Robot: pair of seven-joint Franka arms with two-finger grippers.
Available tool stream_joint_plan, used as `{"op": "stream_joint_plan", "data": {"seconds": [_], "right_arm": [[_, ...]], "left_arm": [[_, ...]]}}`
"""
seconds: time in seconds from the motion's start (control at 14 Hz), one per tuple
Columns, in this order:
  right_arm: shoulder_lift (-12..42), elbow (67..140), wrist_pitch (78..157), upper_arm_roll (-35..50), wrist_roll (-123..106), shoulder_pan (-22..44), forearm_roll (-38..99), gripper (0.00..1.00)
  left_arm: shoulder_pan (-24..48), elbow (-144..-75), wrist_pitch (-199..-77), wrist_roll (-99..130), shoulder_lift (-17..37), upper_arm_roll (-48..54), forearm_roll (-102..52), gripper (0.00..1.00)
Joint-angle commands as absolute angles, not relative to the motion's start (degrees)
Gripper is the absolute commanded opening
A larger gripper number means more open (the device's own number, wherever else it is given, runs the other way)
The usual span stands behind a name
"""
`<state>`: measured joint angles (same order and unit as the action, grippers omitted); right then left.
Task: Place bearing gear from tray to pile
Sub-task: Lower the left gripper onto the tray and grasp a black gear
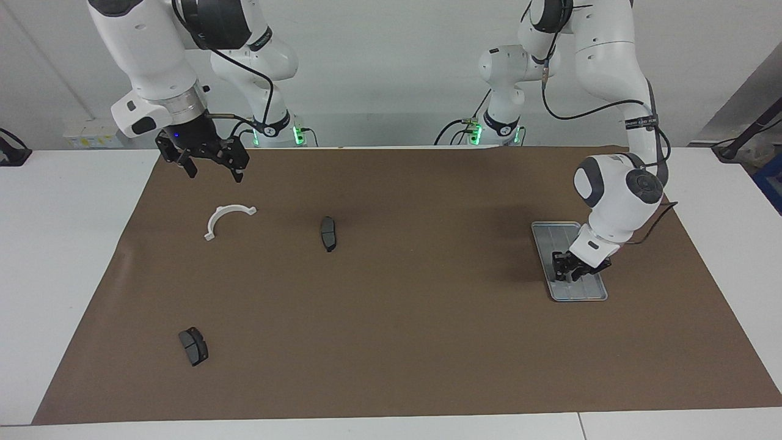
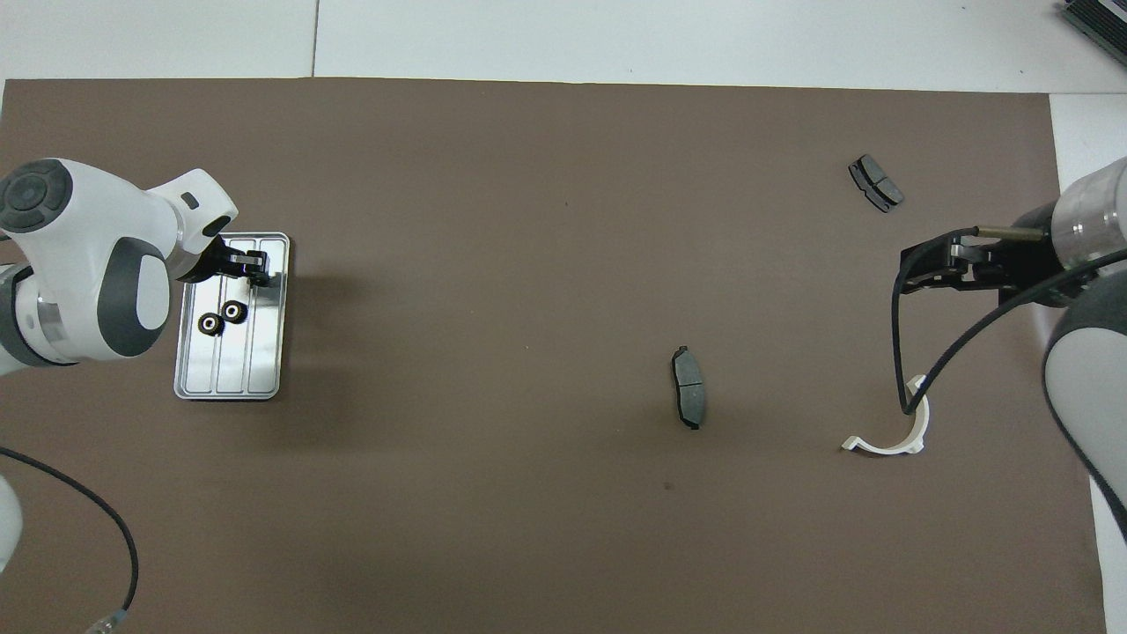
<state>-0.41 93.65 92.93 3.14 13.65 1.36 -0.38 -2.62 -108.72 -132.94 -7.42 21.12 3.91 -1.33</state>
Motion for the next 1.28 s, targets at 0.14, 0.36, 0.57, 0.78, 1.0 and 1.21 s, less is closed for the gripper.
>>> {"op": "stream_joint_plan", "data": {"seconds": [0.14, 0.36, 0.57, 0.78, 1.0, 1.21], "right_arm": [[-1.2, 94.0, 92.3, 3.2, 12.0, 0.9, 0.7, 1.0], [-1.2, 94.0, 92.3, 3.3, 12.0, 0.9, 0.7, 1.0], [-1.2, 94.0, 92.3, 3.2, 12.0, 0.9, 0.7, 1.0], [-1.2, 94.0, 92.3, 3.2, 12.0, 0.9, 0.7, 1.0], [-1.2, 94.0, 92.3, 3.3, 12.0, 0.9, 0.7, 1.0], [-1.2, 94.0, 92.3, 3.3, 12.0, 0.9, 0.7, 1.0]], "left_arm": [[-2.1, -109.4, -134.3, -5.1, 21.4, 3.6, -0.5, 0.42], [-2.1, -109.7, -134.3, -4.4, 21.4, 3.6, -0.5, 0.41], [-1.6, -110.3, -134.6, -4.2, 21.3, 3.6, -0.5, 0.36], [-1.6, -110.3, -134.6, -4.3, 21.3, 3.6, -0.5, 0.26], [-1.6, -110.3, -134.4, -4.4, 21.3, 3.6, -0.5, 0.17], [-1.6, -107.9, -133.7, -4.0, 21.7, 3.6, -0.5, 0.13]]}}
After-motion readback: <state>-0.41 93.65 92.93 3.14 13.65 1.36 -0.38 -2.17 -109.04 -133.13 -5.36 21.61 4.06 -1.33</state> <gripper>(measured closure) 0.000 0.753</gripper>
